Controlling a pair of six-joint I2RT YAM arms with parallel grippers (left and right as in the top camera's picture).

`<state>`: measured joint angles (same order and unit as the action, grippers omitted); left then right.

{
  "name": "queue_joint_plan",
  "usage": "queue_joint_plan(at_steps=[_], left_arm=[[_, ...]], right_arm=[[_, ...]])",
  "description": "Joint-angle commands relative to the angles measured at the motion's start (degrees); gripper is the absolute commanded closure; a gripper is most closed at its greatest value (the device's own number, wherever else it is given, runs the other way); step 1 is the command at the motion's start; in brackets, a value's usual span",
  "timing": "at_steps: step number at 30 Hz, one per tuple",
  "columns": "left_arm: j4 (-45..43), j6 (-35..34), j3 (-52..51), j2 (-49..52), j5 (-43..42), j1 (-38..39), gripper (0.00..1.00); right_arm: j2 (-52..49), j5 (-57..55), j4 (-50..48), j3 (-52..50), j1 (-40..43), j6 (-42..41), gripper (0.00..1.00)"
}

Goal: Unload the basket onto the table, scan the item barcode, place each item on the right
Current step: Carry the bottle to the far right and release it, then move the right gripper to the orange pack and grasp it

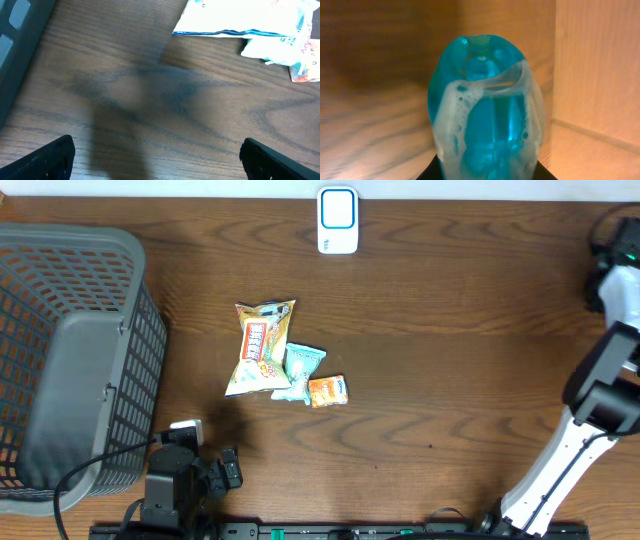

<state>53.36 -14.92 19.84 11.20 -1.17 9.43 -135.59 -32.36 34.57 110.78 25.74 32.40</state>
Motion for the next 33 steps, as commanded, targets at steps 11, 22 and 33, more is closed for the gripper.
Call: queue_joint_plan(at_steps=[11,22,33], left_arm=[[0.1,0.7,0.3,-0.1,0.3,-0.3,0.02],[0.1,0.7,0.3,-0.1,0.3,-0.3,0.02],[0.1,0.7,0.3,-0.1,0.3,-0.3,0.02]], right_arm=[[5.7,7.5,2.2,0.2,2.9,-29.4,0.08],[14.1,55.4,12.6,0.2,-7.9,-44.8,0.01],[13.6,69.9,33.3,-0.2,-28.2,-34.1,0.01]])
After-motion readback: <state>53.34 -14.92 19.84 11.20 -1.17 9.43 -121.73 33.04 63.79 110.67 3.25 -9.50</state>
